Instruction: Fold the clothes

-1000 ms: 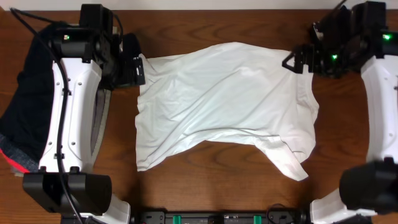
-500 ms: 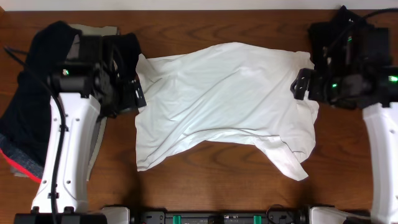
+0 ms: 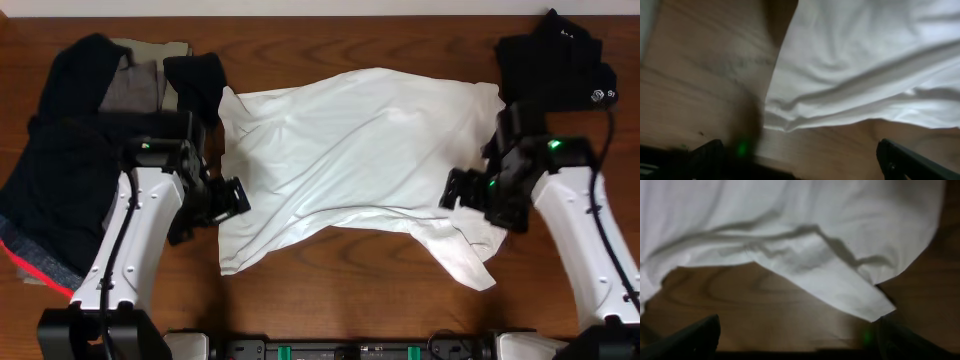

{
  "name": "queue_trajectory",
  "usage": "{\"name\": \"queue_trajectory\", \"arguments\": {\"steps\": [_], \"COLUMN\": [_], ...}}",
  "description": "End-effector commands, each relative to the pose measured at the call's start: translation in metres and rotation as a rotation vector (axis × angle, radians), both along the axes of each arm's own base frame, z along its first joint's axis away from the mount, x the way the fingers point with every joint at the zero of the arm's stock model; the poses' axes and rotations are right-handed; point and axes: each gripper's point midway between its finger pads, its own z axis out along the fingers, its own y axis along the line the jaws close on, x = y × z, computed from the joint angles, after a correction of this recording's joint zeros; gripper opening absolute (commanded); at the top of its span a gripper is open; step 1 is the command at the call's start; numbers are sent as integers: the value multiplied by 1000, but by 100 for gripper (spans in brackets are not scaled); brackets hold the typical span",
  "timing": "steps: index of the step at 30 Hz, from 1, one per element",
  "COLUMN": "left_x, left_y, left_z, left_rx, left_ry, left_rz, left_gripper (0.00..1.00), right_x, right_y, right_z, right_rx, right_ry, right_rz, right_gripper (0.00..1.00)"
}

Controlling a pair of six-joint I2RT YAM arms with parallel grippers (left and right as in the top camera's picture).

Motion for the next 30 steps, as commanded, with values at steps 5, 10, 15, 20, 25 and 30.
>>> {"name": "queue_trajectory", "arguments": {"steps": [5, 10, 15, 20, 25, 30], "left_x": [-31, -45, -49, -48, -63, -60], "left_y": [-16, -26, -31, -28, -25, -26], "left_z": [-30, -47, -64, -91, -107, -110], "left_rx": [-43, -28, -19, -7, -3, -7], "left_ry": [101, 133, 114, 56, 74, 56], "left_rz": [38, 54, 38, 32, 32, 31], "left_gripper": [98, 98, 99, 86, 70, 59], "right_x": [-33, -44, -44, -38, -36, -36], "right_y": [17, 20, 22, 24, 24, 24], "right_z": [-23, -35, -44, -45, -45, -45], "right_rx": [1, -6, -6, 2, 2, 3], "right_ry": [75, 100, 91, 65, 58, 56], "right_rz": [-33, -5, 3, 4, 5, 5], "right_gripper": [98, 97, 96, 96, 97, 96]}}
